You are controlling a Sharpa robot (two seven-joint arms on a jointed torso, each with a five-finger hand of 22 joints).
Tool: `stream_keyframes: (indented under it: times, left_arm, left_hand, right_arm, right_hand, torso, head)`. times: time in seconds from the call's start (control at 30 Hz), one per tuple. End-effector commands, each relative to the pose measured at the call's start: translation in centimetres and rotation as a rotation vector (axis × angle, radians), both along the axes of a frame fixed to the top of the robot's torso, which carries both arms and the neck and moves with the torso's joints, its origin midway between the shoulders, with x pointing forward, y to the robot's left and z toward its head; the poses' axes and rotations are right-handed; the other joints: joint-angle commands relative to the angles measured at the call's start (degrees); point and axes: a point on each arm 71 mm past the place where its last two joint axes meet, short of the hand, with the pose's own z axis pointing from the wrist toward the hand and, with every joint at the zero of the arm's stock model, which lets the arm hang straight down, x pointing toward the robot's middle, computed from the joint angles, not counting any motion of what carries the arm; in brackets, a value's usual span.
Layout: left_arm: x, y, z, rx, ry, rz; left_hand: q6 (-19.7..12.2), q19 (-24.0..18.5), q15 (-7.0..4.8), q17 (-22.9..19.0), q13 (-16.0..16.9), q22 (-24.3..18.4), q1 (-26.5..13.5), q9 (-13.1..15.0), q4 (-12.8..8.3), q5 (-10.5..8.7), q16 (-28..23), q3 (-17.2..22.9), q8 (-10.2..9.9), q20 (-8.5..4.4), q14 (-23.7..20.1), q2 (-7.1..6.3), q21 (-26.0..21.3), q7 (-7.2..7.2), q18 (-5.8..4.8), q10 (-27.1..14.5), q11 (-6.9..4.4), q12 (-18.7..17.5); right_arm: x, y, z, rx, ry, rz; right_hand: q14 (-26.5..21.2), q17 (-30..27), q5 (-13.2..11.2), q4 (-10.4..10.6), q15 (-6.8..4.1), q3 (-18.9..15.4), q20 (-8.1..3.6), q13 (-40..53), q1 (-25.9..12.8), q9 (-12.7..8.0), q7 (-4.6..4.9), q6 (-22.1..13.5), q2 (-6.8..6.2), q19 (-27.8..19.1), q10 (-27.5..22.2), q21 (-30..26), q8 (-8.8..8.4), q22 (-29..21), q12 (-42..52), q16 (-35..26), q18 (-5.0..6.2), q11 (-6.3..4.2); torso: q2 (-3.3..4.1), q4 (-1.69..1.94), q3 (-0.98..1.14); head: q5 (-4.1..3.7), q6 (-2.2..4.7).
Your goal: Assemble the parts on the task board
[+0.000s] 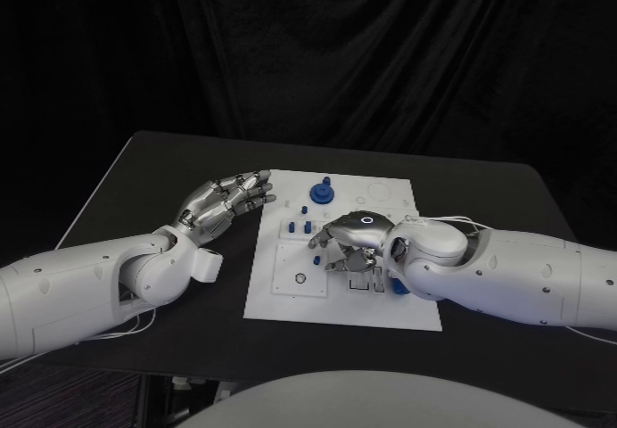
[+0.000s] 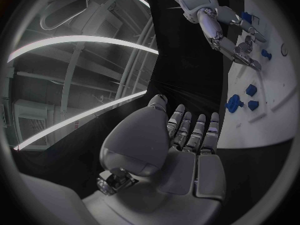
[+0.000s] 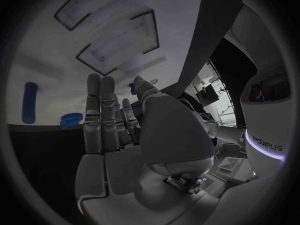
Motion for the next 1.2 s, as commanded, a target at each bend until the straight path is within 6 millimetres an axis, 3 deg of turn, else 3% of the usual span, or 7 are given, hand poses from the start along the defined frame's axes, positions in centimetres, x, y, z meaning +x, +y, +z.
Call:
stream_keyframes:
  times: [0.03,0.27,0.4,0.67,1.07,1.13,1.2]
  left_arm:
    - [-0.1,-0.1,0.1,-0.017,-0.003,-0.006]
    - [-0.2,0.0,0.1,-0.015,-0.002,-0.004]
    - [-0.2,0.0,0.1,-0.014,-0.001,-0.003]
    - [-0.2,-0.3,0.1,-0.017,-0.001,-0.008]
    - [-0.1,-0.7,0.0,-0.023,0.0,-0.018]
    - [-0.1,-0.7,0.0,-0.023,0.001,-0.019]
    - [-0.1,-0.8,-0.1,-0.024,0.002,-0.021]
  left_hand:
    - [0.23,0.51,0.5,0.06,0.09,0.07,0.33,0.1,0.0,-0.09,0.39,0.49,0.31,0.05,0.08,0.44,0.38,0.32,-1.14,0.13,0.41,0.37]
    - [0.5,0.61,0.51,0.08,0.11,0.2,0.35,0.13,0.0,-0.09,0.53,0.52,0.36,0.04,0.13,0.44,0.41,0.37,-1.18,0.2,0.47,0.51]
    - [0.53,0.65,0.51,0.08,0.12,0.26,0.35,0.14,0.0,-0.09,0.53,0.53,0.38,0.04,0.14,0.43,0.43,0.38,-1.19,0.22,0.48,0.55]
    - [0.67,0.83,0.55,0.12,0.14,0.49,0.33,0.16,0.02,-0.07,0.82,0.55,0.42,0.04,0.27,0.42,0.49,0.43,-1.22,0.28,0.51,0.64]
    - [0.53,1.03,0.64,0.16,0.13,0.68,0.36,0.15,0.03,-0.03,1.07,0.64,0.43,0.04,0.42,0.47,0.56,0.45,-1.26,0.28,0.55,0.63]
    - [0.56,1.07,0.66,0.17,0.13,0.72,0.37,0.16,0.02,-0.02,1.14,0.66,0.43,0.04,0.46,0.48,0.58,0.45,-1.27,0.26,0.55,0.59]
    - [0.69,1.05,0.71,0.19,0.15,0.55,0.39,0.18,0.03,0.02,1.31,0.75,0.46,0.03,0.56,0.55,0.57,0.51,-1.31,0.36,0.63,0.8]
  right_arm:
    - [0.2,-0.9,2.0,0.064,-0.076,-0.023]
    - [0.5,-4.9,5.0,0.06,-0.127,-0.117]
    - [0.6,-7.5,5.6,0.034,-0.133,-0.189]
    - [0.9,-11.8,5.3,-0.025,-0.123,-0.3]
    - [1.6,-12.6,3.5,-0.018,-0.098,-0.325]
    - [1.8,-12.5,3.2,-0.005,-0.088,-0.329]
    - [2.0,-12.4,3.0,0.006,-0.077,-0.332]
  right_hand:
    - [-0.23,-0.08,1.2,-0.12,-0.08,-0.57,0.03,0.4,0.95,-0.18,0.38,1.52,0.57,0.72,0.18,-0.55,0.74,-0.06,1.08,0.38,0.54,-0.04]
    - [3.12,0.76,4.1,-0.54,-0.39,-0.72,-0.41,0.39,2.01,-1.14,0.58,3.14,0.79,4.08,0.5,1.67,1.08,1.63,1.95,3.46,0.38,-0.42]
    - [5.2,1.22,3.39,-0.03,-0.82,-1.4,-0.76,-0.75,1.4,-1.9,0.37,3.01,0.72,7.07,-1.65,7.54,0.72,2.92,0.06,4.68,-0.25,-0.22]
    - [6.16,-0.88,1.51,1.44,-1.2,-2.43,-1.16,-5.42,1.25,-4.4,0.14,0.73,0.56,7.38,-5.58,5.11,-0.52,2.24,-5.33,2.36,-0.02,0.18]
    - [7.35,-1.32,-0.71,3.85,-1.08,-3.15,-1.11,-7.9,0.97,-5.16,0.93,5.22,0.81,8.59,-0.03,6.08,-0.23,2.58,-5.34,1.76,-0.27,-0.03]
    - [7.49,-1.33,-0.32,3.7,-1.0,-3.15,-1.05,-8.16,1.39,-5.63,0.97,3.95,0.87,8.76,0.85,6.14,-0.76,2.64,-5.31,1.74,-0.32,-0.09]
    - [7.53,-1.35,0.01,3.54,-0.96,-3.24,-1.03,-8.49,1.78,-6.84,0.6,-1.17,0.93,8.85,1.7,5.96,-1.96,2.66,-5.37,1.66,-0.3,-0.16]
  torso:
    - [-0.05,-0.03,0.01]
    - [-0.08,-0.16,0.06]
    - [-0.04,-0.2,0.01]
    - [0.03,0.04,-0.06]
    - [0.03,-0.09,0.01]
    - [0.01,-0.01,0.04]
    - [0.01,-0.01,0.06]
  head:
    - [-0.06,-0.01]
    - [-0.31,-0.01]
    - [-0.23,-0.01]
    - [-0.51,-0.01]
    - [-0.54,-0.01]
    - [-0.66,-0.01]
    - [-0.72,-0.01]
